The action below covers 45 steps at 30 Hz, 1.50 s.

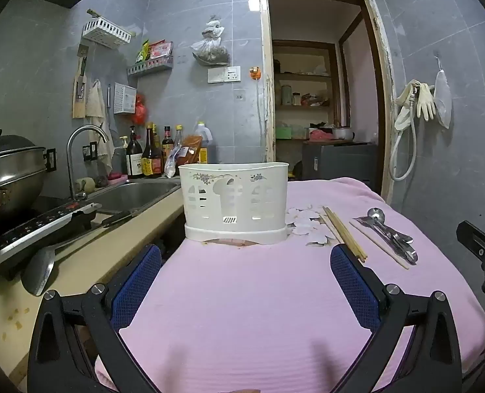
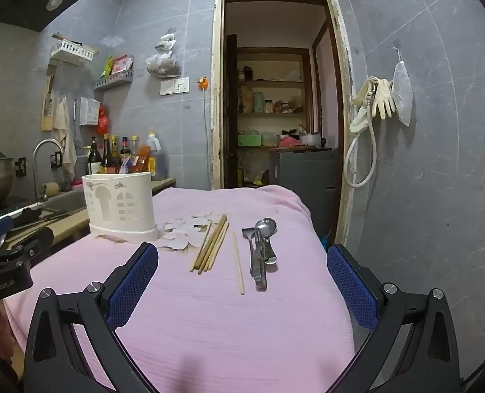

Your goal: Organize utensils

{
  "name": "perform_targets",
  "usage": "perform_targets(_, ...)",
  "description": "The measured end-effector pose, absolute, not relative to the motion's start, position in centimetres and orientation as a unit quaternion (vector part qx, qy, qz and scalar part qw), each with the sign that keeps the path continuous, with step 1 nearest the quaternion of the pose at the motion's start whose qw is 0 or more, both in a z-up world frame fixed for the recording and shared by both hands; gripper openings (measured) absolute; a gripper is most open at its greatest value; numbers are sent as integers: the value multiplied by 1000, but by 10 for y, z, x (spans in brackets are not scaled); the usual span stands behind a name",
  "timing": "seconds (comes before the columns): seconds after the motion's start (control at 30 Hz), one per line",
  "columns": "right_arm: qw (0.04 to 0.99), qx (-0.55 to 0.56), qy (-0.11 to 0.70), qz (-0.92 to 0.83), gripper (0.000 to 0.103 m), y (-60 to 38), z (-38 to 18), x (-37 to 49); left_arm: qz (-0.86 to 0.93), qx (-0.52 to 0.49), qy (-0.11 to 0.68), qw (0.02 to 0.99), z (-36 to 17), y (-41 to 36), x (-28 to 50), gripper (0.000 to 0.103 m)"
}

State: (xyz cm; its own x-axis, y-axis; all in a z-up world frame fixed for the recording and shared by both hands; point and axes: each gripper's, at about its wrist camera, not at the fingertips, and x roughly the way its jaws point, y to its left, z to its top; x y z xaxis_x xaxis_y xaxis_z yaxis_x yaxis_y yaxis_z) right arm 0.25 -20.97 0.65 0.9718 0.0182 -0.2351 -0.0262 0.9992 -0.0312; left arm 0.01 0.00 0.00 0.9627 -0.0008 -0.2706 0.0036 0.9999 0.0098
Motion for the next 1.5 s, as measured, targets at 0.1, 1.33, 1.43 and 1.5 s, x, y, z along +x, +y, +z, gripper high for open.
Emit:
perform_targets(0.1, 993, -15, 117, 12, 103, -210, 6, 3, -1, 5, 135, 991, 0, 0, 1, 102)
perform_targets(1.33, 993, -19, 116, 9, 103, -207, 5, 4, -6, 2, 137, 991, -8, 3, 3, 102)
perform_targets(1.43, 993, -18, 115, 10, 103, -207, 5, 4, -7, 0, 137, 990, -10, 5, 4, 102)
perform_targets(1.5, 993, -19, 115, 8, 103, -207, 5, 4, -6, 0, 137, 991, -10, 5, 3, 102)
